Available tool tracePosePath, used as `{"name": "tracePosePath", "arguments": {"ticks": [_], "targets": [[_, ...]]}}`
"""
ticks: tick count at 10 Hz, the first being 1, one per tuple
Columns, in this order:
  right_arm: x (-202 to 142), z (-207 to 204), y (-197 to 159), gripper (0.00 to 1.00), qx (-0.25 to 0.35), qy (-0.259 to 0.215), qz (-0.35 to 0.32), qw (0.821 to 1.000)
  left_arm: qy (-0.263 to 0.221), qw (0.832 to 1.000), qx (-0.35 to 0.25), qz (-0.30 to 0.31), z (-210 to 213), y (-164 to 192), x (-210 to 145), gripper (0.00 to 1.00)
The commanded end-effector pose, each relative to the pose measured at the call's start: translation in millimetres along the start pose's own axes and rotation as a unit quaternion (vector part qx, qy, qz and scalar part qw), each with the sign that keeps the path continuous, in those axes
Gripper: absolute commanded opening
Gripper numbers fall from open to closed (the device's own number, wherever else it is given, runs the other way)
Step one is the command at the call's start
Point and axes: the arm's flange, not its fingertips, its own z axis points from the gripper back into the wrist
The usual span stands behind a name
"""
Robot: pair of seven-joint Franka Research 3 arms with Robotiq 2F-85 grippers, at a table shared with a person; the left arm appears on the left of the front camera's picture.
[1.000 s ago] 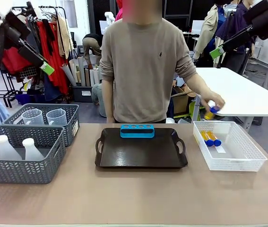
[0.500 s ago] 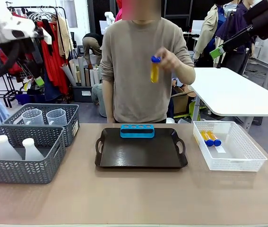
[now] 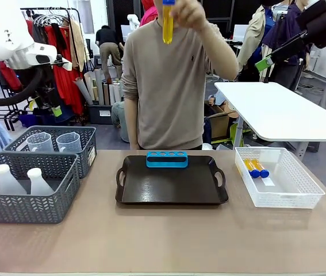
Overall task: Prepare the laboratory tools.
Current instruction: Pick up one Large Measuring Cup and place it on the Handle tray.
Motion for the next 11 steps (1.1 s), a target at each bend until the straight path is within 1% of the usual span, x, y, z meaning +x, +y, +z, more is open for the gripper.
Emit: {"name": "tracePosePath", "arguments": {"ticks": [1, 3, 4, 5, 8, 10, 11], "targets": [[-0.7, -0.4, 1.1, 1.00, 0.003, -0.004, 0.000, 1.000, 0.008, 1.000, 0.003, 0.000, -8.1, 3.6, -3.0, 1.00], [-0.7, -0.4, 1.1, 1.00, 0.003, -0.004, 0.000, 1.000, 0.002, 1.000, -0.001, 0.000, -3.0, 0.5, 0.0, 1.00], [-0.7, -0.4, 1.1, 1.00, 0.003, -0.004, 0.000, 1.000, 0.014, 0.997, 0.064, 0.045, -15.2, -1.2, 8.2, 1.00], [-0.7, -0.4, 1.1, 1.00, 0.003, -0.004, 0.000, 1.000, 0.036, 0.989, 0.108, 0.092, -32.0, 5.5, 17.5, 1.00], [-0.7, -0.4, 1.1, 1.00, 0.003, -0.004, 0.000, 1.000, 0.060, 0.982, 0.105, 0.145, -82.1, 26.8, 31.1, 1.00], [-0.7, -0.4, 1.1, 1.00, 0.003, -0.004, 0.000, 1.000, 0.058, 0.976, 0.099, 0.183, -110.7, 42.8, 33.9, 1.00], [-0.7, -0.4, 1.1, 1.00, 0.003, -0.004, 0.000, 1.000, 0.070, 0.971, 0.099, 0.206, -126.3, 51.0, 33.9, 1.00]]}}
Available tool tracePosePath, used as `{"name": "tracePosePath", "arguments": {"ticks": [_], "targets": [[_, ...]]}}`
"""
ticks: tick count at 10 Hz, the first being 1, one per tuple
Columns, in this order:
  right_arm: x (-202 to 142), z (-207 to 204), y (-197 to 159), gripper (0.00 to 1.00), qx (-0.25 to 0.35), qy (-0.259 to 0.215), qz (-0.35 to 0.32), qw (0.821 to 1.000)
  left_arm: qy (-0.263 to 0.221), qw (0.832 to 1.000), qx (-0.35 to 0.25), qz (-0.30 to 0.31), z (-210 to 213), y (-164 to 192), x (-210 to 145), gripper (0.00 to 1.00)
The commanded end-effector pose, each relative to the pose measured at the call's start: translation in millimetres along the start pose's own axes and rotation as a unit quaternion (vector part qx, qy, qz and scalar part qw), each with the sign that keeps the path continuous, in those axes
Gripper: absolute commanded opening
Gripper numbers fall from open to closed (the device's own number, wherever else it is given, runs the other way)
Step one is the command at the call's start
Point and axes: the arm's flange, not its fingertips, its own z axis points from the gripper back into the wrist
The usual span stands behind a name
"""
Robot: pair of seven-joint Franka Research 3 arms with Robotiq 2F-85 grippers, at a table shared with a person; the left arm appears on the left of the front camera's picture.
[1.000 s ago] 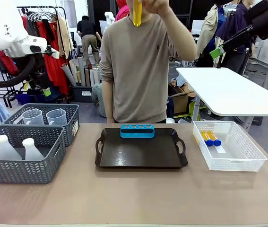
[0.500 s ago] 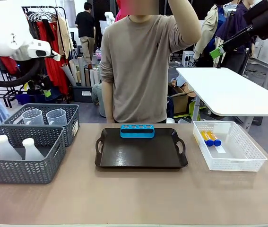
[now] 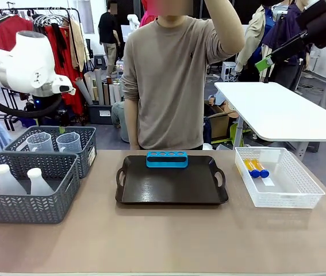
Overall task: Prepare the laboratory tools.
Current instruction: Pick up one Large Measuring Cup and place it on the Handle tray.
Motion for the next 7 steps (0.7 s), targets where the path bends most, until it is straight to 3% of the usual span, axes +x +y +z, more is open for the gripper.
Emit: {"name": "tracePosePath", "arguments": {"ticks": [1, 3, 7], "targets": [[-0.7, -0.4, 1.0, 1.00, 0.003, -0.004, 0.000, 1.000, 0.014, 0.999, -0.008, 0.043, -13.8, 6.1, 12.6, 1.00], [-0.7, -0.4, 1.0, 1.00, 0.003, -0.004, 0.000, 1.000, 0.013, 0.999, -0.014, 0.034, -34.2, 3.4, 12.7, 1.00], [-0.7, -0.4, 1.0, 1.00, 0.003, -0.004, 0.000, 1.000, 0.023, 0.995, -0.040, 0.091, -45.1, -18.4, 0.0, 1.00]]}}
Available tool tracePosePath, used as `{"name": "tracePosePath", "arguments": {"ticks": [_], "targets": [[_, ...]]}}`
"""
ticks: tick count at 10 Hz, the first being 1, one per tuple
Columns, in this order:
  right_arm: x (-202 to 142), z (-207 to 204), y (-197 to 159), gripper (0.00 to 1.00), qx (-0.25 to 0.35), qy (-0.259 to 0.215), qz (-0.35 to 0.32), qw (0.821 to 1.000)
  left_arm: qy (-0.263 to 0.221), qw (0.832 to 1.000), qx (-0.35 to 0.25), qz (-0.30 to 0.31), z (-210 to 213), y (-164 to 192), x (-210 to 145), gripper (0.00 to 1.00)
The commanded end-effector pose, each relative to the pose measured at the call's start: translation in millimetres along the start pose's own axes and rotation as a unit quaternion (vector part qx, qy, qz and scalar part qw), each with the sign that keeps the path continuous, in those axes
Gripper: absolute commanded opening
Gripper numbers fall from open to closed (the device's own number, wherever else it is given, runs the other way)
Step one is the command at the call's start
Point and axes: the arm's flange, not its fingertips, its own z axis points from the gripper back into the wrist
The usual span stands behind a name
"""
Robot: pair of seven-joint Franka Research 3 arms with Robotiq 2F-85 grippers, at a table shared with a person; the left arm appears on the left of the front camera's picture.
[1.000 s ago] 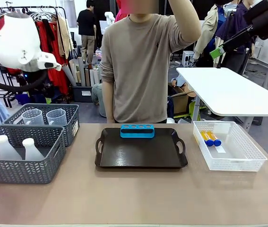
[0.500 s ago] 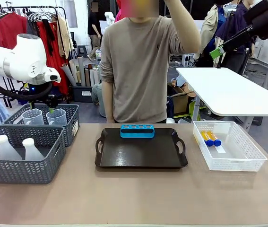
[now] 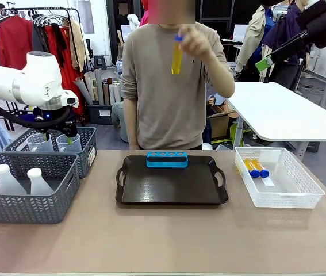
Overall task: Prepare the laboratory tools.
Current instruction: Pick up one Large Measuring Cup and place it on the Handle tray.
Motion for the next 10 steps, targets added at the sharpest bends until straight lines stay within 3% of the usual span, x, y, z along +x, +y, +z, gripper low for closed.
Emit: {"name": "tracePosePath", "arguments": {"ticks": [1, 7, 10], "targets": [[-0.7, -0.4, 1.0, 1.00, 0.003, -0.004, 0.000, 1.000, 0.000, 0.999, 0.001, 0.047, 1.7, -2.4, -13.6, 1.00], [-0.7, -0.4, 1.0, 1.00, 0.003, -0.004, 0.000, 1.000, 0.033, 0.998, -0.041, 0.040, -39.0, -5.7, -12.5, 1.00], [-0.7, -0.4, 1.0, 1.00, 0.003, -0.004, 0.000, 1.000, 0.017, 0.998, -0.038, 0.038, -40.2, -3.7, -9.1, 0.45]]}}
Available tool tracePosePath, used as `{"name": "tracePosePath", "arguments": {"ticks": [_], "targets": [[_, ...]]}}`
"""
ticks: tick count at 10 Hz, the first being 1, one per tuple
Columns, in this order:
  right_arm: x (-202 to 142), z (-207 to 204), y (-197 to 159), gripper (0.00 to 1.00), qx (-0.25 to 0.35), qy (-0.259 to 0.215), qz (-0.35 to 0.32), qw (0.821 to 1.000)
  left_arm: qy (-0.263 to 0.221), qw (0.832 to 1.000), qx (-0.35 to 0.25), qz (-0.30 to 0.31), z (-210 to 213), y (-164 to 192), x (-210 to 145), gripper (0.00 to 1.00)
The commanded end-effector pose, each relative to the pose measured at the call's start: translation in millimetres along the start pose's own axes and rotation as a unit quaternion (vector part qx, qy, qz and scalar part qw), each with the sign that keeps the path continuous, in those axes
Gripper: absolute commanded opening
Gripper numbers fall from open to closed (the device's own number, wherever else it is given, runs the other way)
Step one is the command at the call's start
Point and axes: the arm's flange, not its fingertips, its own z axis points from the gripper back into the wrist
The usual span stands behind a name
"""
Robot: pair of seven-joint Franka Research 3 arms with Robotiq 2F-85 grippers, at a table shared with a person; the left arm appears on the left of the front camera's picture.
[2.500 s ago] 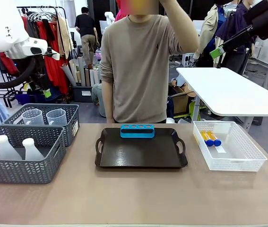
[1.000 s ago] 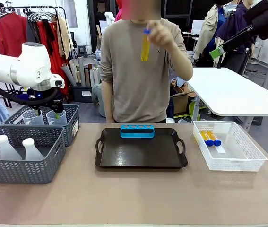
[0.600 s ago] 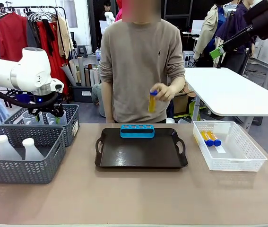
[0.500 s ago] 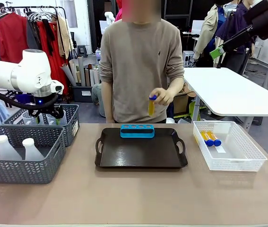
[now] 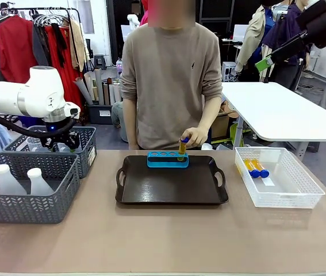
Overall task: Prepare the laboratory tools.
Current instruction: Pick up one Large Measuring Cup and place it on the Handle tray.
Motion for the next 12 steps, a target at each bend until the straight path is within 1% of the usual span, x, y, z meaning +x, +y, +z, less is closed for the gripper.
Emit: {"name": "tracePosePath", "arguments": {"ticks": [1, 2, 3, 6, 7, 8, 9, 10, 11, 12], "targets": [[-0.7, -0.4, 1.0, 1.00, 0.003, -0.004, 0.000, 1.000, -0.012, 1.000, -0.005, -0.004, 1.0, 7.7, 4.5, 0.26], [-0.7, -0.4, 1.0, 1.00, 0.003, -0.004, 0.000, 1.000, -0.014, 1.000, -0.005, -0.004, 1.9, 9.0, 4.7, 0.07], [-0.7, -0.4, 1.0, 1.00, 0.003, -0.004, 0.000, 1.000, -0.016, 1.000, -0.005, -0.003, 2.1, 7.9, 4.3, 0.00], [-0.7, -0.4, 1.0, 1.00, 0.003, -0.004, 0.000, 1.000, -0.025, 1.000, 0.010, 0.005, 9.0, 14.3, 5.1, 0.00], [-0.7, -0.4, 1.0, 1.00, 0.003, -0.004, 0.000, 1.000, -0.040, 0.999, 0.028, 0.007, 17.6, 14.8, 3.4, 0.00], [-0.7, -0.4, 1.0, 1.00, 0.003, -0.004, 0.000, 1.000, -0.051, 0.998, 0.033, 0.007, 24.8, 16.1, 3.0, 0.00], [-0.7, -0.4, 1.0, 1.00, 0.003, -0.004, 0.000, 1.000, -0.050, 0.998, 0.032, 0.004, 30.8, 18.5, 3.4, 0.00], [-0.7, -0.4, 1.0, 1.00, 0.003, -0.004, 0.000, 1.000, -0.052, 0.998, 0.032, -0.002, 42.5, 17.9, 0.1, 0.00], [-0.7, -0.4, 1.0, 1.00, 0.003, -0.004, 0.000, 1.000, -0.056, 0.998, 0.031, -0.019, 61.8, 15.8, -4.2, 0.00], [-0.7, -0.4, 1.0, 1.00, 0.003, -0.004, 0.000, 1.000, -0.067, 0.996, 0.031, -0.039, 94.3, 14.0, -10.6, 0.00]]}}
